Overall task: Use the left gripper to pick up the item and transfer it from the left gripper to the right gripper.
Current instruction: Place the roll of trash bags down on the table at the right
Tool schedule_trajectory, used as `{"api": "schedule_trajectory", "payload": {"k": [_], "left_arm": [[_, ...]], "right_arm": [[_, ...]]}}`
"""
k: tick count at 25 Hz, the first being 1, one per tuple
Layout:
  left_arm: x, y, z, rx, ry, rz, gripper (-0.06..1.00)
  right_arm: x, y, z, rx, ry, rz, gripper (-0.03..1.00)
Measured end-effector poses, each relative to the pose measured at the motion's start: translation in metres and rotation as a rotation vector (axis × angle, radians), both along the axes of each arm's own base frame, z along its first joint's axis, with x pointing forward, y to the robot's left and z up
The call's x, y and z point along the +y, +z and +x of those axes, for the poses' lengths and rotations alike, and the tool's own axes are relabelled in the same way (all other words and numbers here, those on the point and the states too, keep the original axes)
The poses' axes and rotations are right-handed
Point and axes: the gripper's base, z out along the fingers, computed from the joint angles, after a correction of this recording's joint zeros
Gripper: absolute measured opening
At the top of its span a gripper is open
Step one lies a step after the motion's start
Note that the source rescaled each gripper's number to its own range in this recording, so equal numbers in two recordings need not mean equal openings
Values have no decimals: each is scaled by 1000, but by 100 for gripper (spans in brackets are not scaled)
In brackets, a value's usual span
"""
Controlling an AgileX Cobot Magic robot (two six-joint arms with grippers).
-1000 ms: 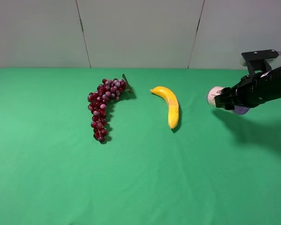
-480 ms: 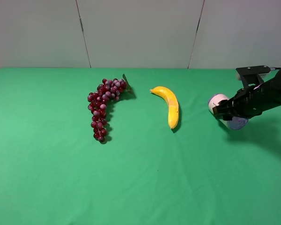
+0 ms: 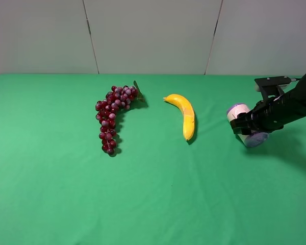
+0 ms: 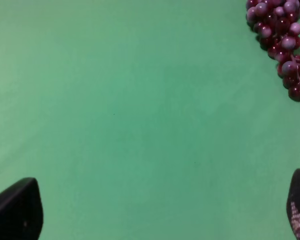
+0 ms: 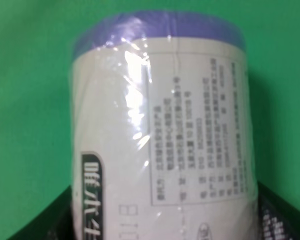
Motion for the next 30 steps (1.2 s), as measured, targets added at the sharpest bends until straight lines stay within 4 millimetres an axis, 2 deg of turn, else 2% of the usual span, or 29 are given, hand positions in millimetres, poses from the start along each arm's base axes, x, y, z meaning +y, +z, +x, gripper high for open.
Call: {"api": "schedule_trajectory", "payload": {"k": [12,13,14,15,16,18,24,30], "left_arm": [[0,0,0,0,0,0,94],[0,0,0,0,0,0,94],[0,0,0,0,0,0,94],[0,0,0,0,0,0,94],[0,0,0,0,0,0,94],[0,0,0,0,0,0,94],[0,0,0,0,0,0,94],[0,0,0,0,0,0,94]], "right_arm": [[0,0,0,5,-4,4,0],[0,0,0,7,-9,8,11],[1,-1,-1,27,-18,19,65],[1,-1,-2,32,-20,23,81],[1,-1,-2,33,-22,24,89],[1,-1,-2,35,-26,27,96],[2,-2,-3,48,-26,32,100],[2,21,-6,-2,-17,45,100]]}}
